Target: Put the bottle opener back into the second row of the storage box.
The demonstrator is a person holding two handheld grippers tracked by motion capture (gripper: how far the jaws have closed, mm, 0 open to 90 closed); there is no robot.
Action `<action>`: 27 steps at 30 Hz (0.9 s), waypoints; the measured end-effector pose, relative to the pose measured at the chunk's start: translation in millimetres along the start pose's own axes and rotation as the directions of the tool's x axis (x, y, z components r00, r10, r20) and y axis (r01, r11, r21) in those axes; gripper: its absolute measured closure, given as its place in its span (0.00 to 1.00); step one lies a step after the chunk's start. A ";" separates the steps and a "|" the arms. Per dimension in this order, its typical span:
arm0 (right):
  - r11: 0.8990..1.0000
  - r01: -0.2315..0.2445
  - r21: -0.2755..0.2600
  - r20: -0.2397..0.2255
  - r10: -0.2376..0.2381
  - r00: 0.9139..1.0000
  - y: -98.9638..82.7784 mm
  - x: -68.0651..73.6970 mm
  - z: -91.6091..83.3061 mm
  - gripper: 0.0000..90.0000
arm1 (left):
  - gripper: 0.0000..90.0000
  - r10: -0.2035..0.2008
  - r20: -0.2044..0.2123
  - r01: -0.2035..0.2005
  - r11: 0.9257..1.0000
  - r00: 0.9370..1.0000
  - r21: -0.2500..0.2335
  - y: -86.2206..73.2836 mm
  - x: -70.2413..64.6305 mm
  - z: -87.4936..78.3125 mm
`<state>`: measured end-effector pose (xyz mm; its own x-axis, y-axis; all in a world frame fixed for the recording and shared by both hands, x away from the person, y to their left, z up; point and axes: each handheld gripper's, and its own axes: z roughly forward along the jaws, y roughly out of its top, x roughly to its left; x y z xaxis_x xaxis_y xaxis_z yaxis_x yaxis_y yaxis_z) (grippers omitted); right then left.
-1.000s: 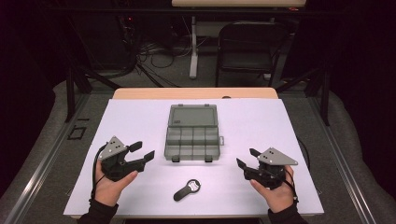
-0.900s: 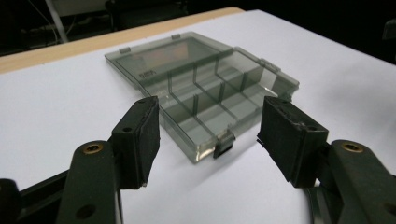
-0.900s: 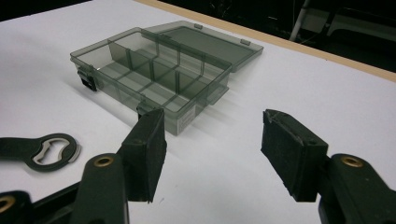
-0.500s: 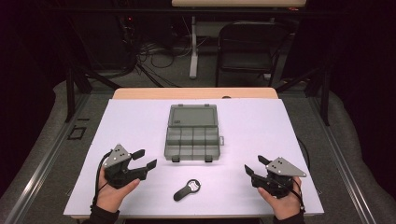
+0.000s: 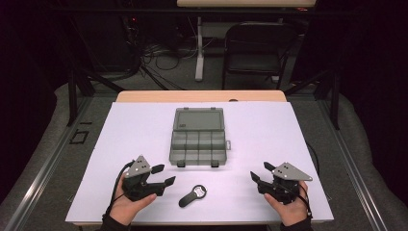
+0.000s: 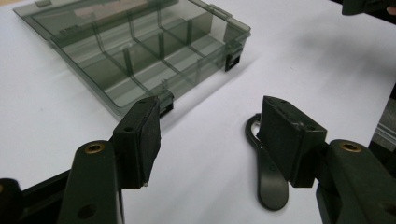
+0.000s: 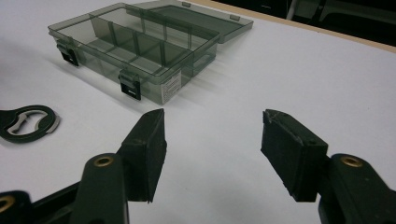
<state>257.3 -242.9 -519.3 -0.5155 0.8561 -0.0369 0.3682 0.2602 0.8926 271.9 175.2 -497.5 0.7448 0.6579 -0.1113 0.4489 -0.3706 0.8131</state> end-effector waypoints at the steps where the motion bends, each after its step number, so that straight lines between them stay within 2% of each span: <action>1: 1.000 0.000 0.000 0.000 0.000 1.000 0.0 0.0 0.0 0.44 | 0.43 0.010 0.000 -0.010 1.000 1.000 0.009 0.3 -1.6 0.9; 3: 1.000 0.001 0.002 -0.002 -0.001 1.000 -0.1 0.4 -0.3 0.44 | 0.44 0.013 0.018 -0.014 0.999 1.000 0.043 0.9 -6.5 4.7; 8: 1.000 0.000 0.007 -0.004 0.000 1.000 -0.4 0.6 0.6 0.44 | 0.46 0.034 0.025 -0.036 0.996 0.999 0.078 -0.3 -14.9 11.0; 11: 1.000 -0.001 0.011 -0.008 0.001 1.000 -0.1 1.3 1.4 0.44 | 0.57 0.042 0.047 -0.048 0.992 0.998 0.119 -0.5 -23.1 16.8; 16: 1.000 -0.001 0.016 -0.011 0.001 1.000 -0.4 1.9 2.4 0.44 | 0.60 0.073 0.060 -0.084 0.975 0.996 0.207 -1.4 -34.2 29.9; 22: 1.000 -0.004 0.018 -0.012 0.004 1.000 -0.8 1.8 2.4 0.44 | 0.60 0.072 0.063 -0.085 0.963 0.995 0.256 -2.7 -42.0 43.9; 25: 1.000 -0.004 0.023 -0.015 0.004 1.000 -1.3 1.1 3.2 0.44 | 0.61 0.087 0.063 -0.102 0.952 0.994 0.289 -4.4 -45.8 51.4; 27: 1.000 -0.007 0.024 -0.015 0.007 1.000 -1.5 0.4 3.2 0.44 | 0.61 0.085 0.070 -0.103 0.948 0.994 0.301 -6.3 -48.2 57.2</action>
<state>259.0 -241.5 -522.0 -0.5246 0.8511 -0.0236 0.3903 0.2650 0.8817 261.3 108.3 -529.9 0.8130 0.5766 -0.0810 0.4979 -0.6161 0.6103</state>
